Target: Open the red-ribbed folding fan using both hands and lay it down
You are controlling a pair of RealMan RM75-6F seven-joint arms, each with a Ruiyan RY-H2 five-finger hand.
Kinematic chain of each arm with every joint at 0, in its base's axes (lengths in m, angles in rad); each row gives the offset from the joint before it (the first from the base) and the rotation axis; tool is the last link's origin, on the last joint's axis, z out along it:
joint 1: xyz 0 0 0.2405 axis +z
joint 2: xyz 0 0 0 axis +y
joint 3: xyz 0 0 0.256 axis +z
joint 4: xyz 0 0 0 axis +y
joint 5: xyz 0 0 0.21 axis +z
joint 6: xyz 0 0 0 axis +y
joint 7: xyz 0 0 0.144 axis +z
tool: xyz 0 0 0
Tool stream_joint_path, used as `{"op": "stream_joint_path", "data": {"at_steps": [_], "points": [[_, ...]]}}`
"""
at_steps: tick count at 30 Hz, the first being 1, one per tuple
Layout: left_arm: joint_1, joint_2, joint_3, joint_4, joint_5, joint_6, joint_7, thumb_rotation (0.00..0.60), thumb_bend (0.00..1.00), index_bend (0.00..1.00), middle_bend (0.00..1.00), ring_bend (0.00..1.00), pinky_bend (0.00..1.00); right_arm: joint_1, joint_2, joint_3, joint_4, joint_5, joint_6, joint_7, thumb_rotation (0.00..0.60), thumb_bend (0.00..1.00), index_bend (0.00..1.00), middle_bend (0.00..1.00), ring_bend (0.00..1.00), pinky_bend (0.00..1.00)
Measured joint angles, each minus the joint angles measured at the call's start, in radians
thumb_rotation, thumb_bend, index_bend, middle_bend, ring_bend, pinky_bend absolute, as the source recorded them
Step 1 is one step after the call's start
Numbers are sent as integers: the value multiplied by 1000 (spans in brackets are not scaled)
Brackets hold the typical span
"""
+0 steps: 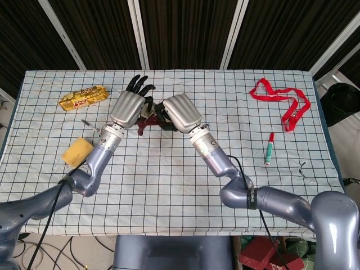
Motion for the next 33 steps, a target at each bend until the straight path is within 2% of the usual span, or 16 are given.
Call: {"op": "stream_joint_path", "data": {"at_steps": [21, 33], "points": [[51, 149, 0, -121, -6, 44, 40, 600, 359, 651, 233, 8, 25, -66, 65, -95, 48, -68, 32, -93, 600, 495, 913, 1000, 1000, 927], [76, 204, 3, -206, -15, 68, 92, 600, 359, 652, 232, 9, 25, -121, 127, -122, 16, -78, 65, -148, 600, 499, 913, 1000, 1000, 927]]}}
